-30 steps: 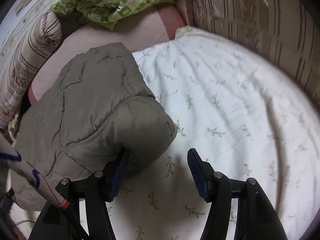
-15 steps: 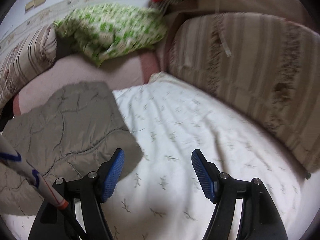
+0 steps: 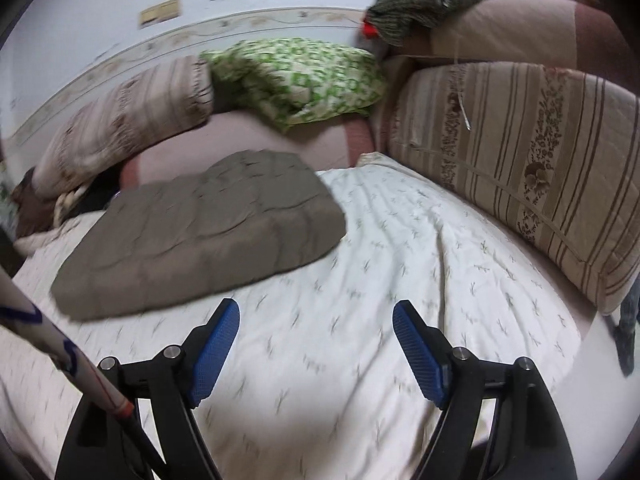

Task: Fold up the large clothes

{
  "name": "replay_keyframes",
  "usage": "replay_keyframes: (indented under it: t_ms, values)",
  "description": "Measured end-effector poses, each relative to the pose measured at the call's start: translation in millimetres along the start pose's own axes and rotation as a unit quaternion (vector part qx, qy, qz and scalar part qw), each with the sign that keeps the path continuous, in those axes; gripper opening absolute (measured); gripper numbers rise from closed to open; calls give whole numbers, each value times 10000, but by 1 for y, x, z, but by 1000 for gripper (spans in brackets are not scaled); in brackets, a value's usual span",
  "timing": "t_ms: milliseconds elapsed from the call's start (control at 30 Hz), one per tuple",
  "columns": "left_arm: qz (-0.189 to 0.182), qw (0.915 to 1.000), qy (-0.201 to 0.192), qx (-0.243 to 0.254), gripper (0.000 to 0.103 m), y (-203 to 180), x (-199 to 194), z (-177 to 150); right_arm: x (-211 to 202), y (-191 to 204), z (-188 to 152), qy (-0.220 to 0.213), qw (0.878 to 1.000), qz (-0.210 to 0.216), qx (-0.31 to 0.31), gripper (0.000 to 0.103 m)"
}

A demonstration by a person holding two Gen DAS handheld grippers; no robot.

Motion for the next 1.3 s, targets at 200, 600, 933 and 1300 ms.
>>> replay_keyframes:
  t_ms: [200, 600, 933, 1300]
  values:
    - [-1038, 9946, 40, -65, 103, -8, -25, 10, -50, 12, -1, -170, 9993, 256, -203, 83]
    - [-3364, 9221, 1910, -58, 103, -104, -50, -78, -89, 14, -4, -353, 9982, 148, -468, 88]
    - [-3266, 9068, 2589, 634, 103, -138, -44, -129, -71, 13, -19, 26, 9980, -83, -623, 88]
    - [-3446, 8844, 2953, 1091, 103, -161, -44, -164, -51, 24, -36, 345, 9948, -181, -940, 88]
Point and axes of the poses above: each gripper's, at about its wrist camera, not at the fingertips, and x roughly the way its jaws point, y to its left, z to its top, the point moved 8 cm from there along x, roughly the way its jaws point, and after that the axes turned 5 degrees about x, right-handed, at the moved point
